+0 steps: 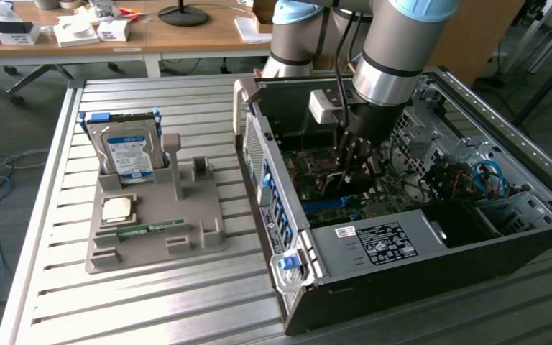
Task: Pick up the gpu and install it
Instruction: 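Insert the gpu into the slot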
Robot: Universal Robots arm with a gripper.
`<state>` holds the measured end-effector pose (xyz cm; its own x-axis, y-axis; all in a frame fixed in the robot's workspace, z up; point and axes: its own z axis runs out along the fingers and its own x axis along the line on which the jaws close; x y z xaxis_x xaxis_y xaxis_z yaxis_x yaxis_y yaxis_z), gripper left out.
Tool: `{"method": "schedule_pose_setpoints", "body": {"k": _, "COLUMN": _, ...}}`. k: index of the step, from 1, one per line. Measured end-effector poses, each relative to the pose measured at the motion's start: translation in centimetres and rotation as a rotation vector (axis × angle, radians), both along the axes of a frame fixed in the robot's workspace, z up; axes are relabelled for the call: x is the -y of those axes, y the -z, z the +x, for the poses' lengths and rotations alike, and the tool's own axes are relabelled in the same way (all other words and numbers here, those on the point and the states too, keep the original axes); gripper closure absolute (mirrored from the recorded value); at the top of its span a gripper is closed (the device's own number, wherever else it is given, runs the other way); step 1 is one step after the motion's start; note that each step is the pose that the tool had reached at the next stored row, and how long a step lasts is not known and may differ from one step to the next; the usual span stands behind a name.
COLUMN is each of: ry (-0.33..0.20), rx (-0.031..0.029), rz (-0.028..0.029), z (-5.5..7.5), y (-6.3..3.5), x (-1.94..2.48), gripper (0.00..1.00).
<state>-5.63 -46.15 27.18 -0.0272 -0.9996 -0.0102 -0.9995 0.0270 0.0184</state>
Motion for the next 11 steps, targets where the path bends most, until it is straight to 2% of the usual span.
{"method": "schedule_pose_setpoints", "body": {"k": 11, "ry": 0.0, "rx": -0.0001, "rz": -0.0003, "z": -0.01, "y": 0.31, "x": -0.04, "gripper": 0.74}}
